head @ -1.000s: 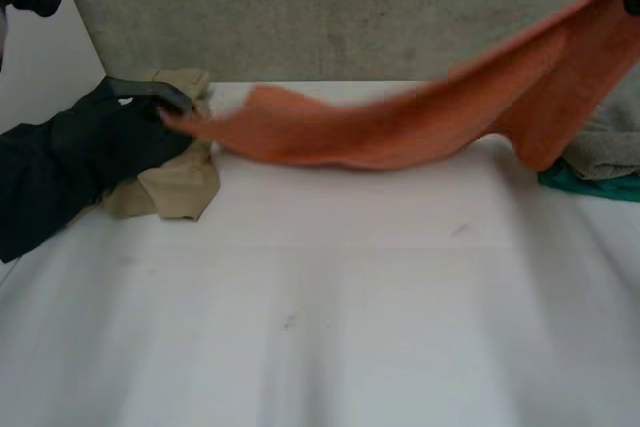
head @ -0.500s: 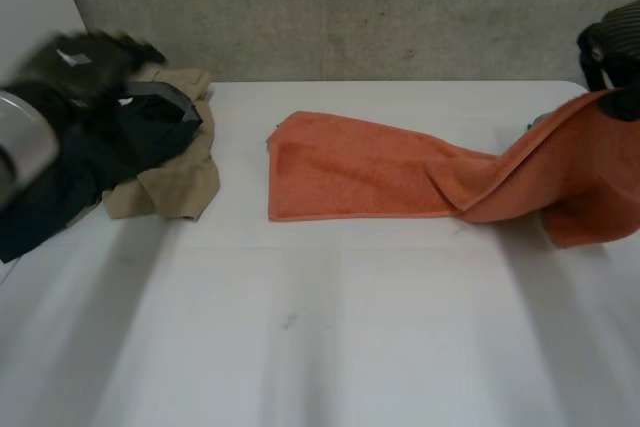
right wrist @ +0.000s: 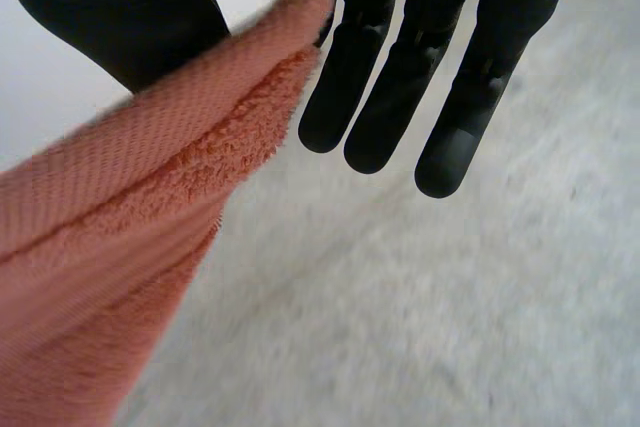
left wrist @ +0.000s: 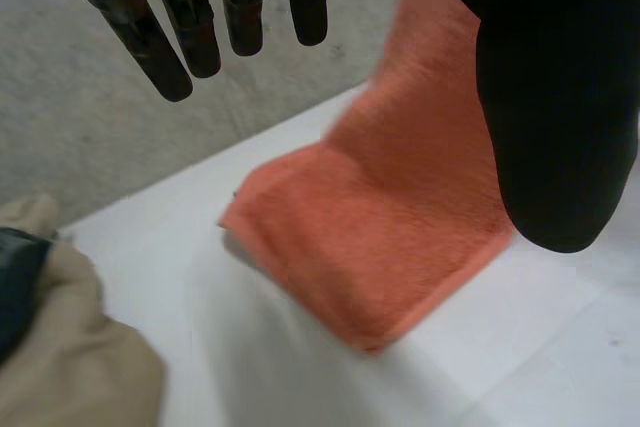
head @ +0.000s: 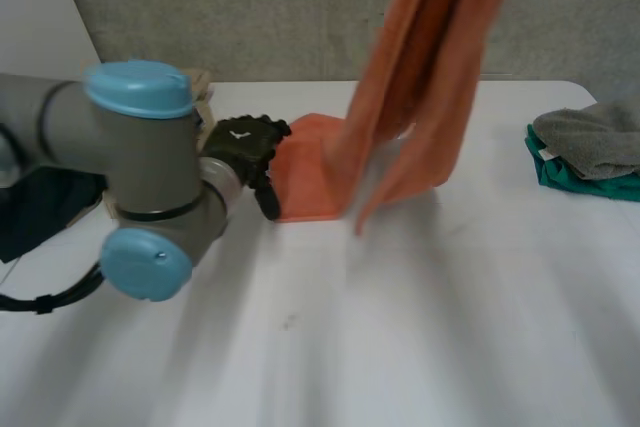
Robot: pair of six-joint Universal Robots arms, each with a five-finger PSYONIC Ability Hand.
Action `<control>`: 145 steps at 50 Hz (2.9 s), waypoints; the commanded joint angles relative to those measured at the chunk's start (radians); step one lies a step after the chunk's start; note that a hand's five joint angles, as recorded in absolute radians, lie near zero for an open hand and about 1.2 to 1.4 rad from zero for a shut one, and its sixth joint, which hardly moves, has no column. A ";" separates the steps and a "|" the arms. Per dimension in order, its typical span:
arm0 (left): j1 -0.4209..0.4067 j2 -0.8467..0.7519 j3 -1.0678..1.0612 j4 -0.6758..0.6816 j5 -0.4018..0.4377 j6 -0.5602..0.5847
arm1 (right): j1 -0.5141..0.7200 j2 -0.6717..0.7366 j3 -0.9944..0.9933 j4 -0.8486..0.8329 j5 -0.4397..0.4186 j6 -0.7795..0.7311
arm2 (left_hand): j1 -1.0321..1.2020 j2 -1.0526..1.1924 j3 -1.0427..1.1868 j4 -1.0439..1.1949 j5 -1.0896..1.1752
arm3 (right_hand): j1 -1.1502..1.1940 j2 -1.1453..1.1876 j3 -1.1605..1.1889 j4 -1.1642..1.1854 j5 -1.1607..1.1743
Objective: Fold the laundry.
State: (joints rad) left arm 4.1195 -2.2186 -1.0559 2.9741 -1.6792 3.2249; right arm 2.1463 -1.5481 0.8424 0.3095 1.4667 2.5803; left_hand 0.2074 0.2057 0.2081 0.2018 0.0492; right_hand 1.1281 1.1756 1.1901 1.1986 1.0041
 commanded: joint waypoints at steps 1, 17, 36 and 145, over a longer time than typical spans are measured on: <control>-0.067 -0.127 0.152 -0.109 0.001 -0.117 | 0.082 0.002 -0.034 -0.059 0.027 -0.015 | -0.033 -0.031 -0.034 -0.027 -0.049 | 0.268 0.221 0.206 0.198 0.218; 0.031 0.051 0.104 -0.119 -0.177 -0.168 | -0.130 0.037 0.168 -0.069 0.009 -0.029 | 1.189 1.191 1.188 1.194 1.173 | 0.268 0.221 0.206 0.198 0.218; 0.131 0.248 -0.265 -0.083 0.032 0.513 | -0.344 0.367 0.535 -0.079 -0.023 -0.085 | 1.189 1.191 1.188 1.194 1.173 | 0.268 0.221 0.206 0.198 0.218; 0.462 0.250 -0.449 -0.064 0.151 0.246 | -0.387 0.122 0.808 -0.199 0.050 -0.080 | 1.189 1.191 1.188 1.194 1.173 | 0.268 0.221 0.206 0.198 0.218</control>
State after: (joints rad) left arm 4.5664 -2.0814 -1.5240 2.9408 -1.4679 3.4729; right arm 1.7919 -1.3597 1.6734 0.0441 1.5252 2.5290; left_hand 1.1524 1.1865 1.1783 1.1901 0.9775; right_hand 1.1281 1.1756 1.1901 1.1988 1.0041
